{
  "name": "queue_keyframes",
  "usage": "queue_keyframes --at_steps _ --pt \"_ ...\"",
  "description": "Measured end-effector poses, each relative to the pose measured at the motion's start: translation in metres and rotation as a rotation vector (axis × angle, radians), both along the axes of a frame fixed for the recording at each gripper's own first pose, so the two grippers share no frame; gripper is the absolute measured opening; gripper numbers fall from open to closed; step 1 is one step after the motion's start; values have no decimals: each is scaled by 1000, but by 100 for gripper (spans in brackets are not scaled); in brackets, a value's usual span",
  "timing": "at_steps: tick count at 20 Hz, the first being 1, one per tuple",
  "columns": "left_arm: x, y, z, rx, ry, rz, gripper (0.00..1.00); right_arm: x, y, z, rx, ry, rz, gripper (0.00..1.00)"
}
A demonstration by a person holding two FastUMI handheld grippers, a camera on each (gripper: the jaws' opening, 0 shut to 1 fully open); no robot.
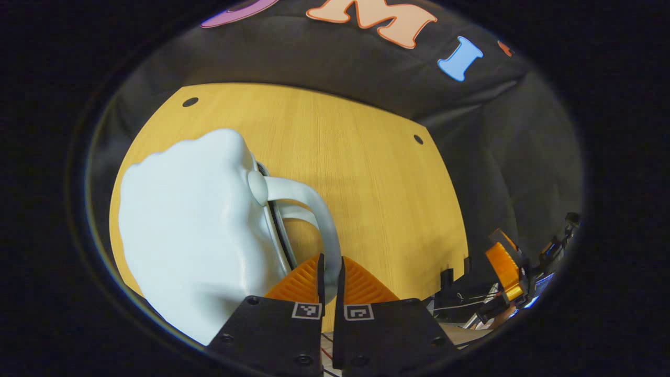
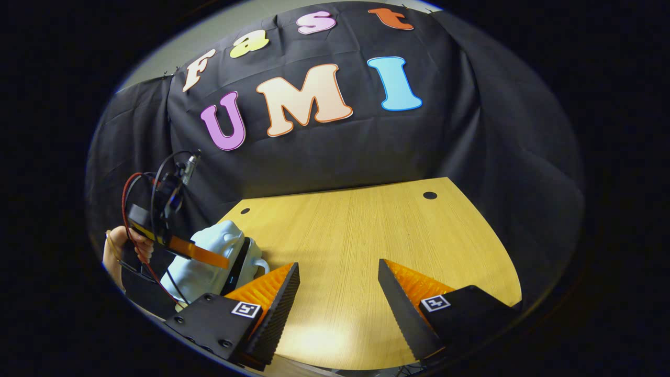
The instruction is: First open the suitcase, pack the skin care products into it, and then close the suitcase.
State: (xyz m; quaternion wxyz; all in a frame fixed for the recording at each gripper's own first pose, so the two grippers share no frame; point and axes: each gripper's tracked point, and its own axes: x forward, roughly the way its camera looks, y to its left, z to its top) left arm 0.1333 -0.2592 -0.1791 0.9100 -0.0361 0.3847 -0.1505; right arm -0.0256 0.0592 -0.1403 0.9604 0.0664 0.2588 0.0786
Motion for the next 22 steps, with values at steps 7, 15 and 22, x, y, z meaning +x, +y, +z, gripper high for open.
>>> queue_keyframes --at_steps 7,15,22 --pt "3 -2 -10 222 -35 47 10 2 -2 11 -4 -25 -4 95" --pt "-22 -1 23 381 -183 85 97 12 -1 18 16 -43 -5 95" --pt "-39 -12 25 350 -179 21 93 17 2 25 20 -57 -12 95"
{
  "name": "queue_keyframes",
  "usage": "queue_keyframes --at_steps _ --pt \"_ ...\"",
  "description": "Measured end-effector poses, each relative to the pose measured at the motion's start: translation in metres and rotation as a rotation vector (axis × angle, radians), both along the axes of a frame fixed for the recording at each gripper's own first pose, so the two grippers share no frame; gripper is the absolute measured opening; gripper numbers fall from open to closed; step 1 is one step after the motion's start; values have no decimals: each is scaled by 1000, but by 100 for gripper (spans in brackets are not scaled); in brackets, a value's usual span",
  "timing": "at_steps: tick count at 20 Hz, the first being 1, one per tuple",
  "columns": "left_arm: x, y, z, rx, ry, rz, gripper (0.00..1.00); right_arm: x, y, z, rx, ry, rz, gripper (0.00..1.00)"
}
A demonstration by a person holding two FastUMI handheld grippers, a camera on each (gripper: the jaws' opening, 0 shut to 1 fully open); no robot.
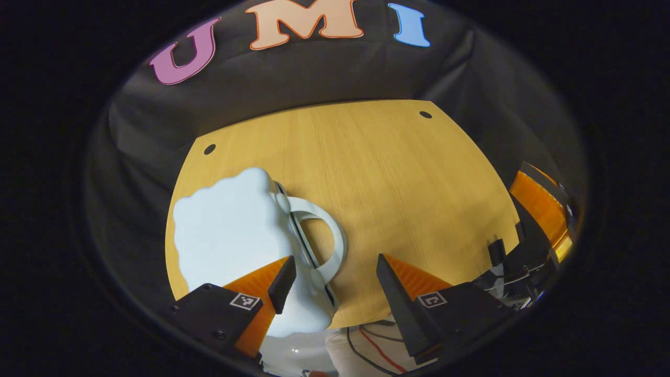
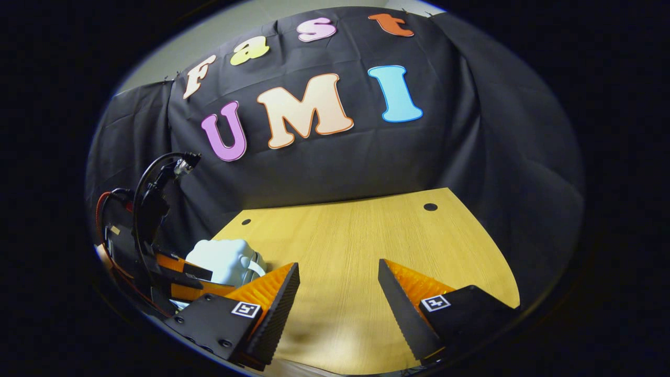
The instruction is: First open the suitcase, pack the skin care products into it, and then close the suitcase.
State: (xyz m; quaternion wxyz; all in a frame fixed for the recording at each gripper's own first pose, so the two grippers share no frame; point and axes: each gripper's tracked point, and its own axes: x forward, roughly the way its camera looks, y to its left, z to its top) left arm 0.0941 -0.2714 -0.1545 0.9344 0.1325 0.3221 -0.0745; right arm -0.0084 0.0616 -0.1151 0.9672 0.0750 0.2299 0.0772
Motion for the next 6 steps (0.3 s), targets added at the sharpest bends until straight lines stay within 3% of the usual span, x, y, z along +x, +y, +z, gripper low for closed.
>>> queue_keyframes --at_steps 6 --pt "-4 4 11 -25 -11 -15 92 -3 5 3 -19 -9 -20 95"
